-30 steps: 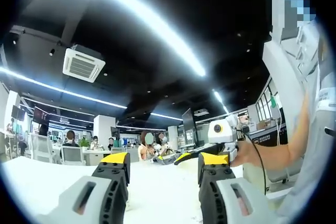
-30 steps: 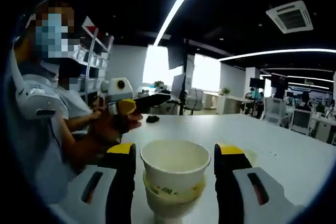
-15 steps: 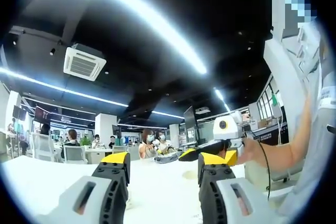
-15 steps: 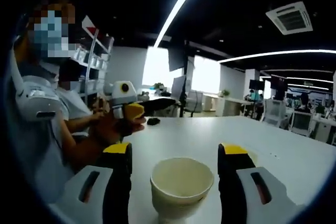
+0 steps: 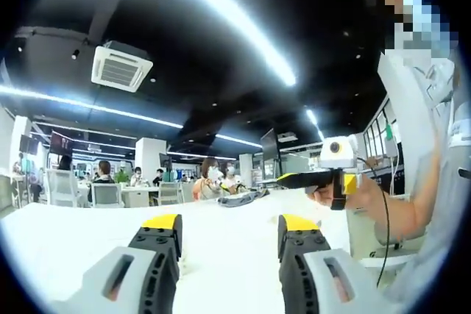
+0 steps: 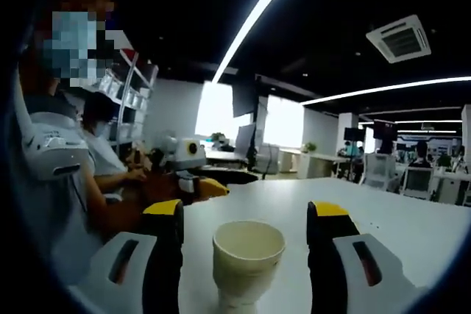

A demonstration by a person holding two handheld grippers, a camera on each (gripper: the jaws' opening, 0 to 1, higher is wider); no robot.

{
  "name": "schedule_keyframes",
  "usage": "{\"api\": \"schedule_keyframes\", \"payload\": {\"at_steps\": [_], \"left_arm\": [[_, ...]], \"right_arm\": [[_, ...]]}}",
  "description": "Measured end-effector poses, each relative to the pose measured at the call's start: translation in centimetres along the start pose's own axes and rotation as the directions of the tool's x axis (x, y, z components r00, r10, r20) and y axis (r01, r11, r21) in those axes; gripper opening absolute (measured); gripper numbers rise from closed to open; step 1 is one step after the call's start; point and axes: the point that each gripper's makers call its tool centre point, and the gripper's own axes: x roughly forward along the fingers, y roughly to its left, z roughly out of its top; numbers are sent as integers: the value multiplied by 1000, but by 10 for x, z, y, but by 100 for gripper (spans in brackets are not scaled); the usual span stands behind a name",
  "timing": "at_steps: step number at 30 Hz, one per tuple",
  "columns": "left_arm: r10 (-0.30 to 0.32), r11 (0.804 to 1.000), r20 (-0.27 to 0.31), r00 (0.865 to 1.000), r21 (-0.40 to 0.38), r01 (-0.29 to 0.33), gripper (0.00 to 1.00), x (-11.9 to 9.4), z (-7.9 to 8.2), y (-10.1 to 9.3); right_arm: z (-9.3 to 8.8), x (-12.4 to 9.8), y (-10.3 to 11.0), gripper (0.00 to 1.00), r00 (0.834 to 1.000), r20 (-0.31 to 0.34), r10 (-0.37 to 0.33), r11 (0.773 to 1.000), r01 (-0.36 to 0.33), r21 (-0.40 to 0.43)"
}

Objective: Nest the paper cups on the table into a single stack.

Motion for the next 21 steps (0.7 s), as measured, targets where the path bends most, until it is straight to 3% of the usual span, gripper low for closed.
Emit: {"api": "schedule_keyframes", "payload": {"at_steps": [5,11,15,19,21], "left_arm": [[-5,1000,-146,989,18,8,56,25,-28,16],[-32,999,-308,951,-38,21,57,59,-69,46],[-50,999,-441,896,-23,44,60,77,-100,64],[-68,998,-522,850,-50,48,62,94,-118,79],[-90,996,-567,819,-73,59,64,100,-131,80]], "right_arm": [[-10,-11,-3,71,999,48,-10,999,8,34],[-7,-30,-3,71,993,113,-42,999,39,27],[-6,-40,-3,71,988,148,-45,999,42,25],[-14,-50,-5,71,988,145,-44,999,41,24],[-17,-57,-7,71,989,144,-44,999,40,29]]}}
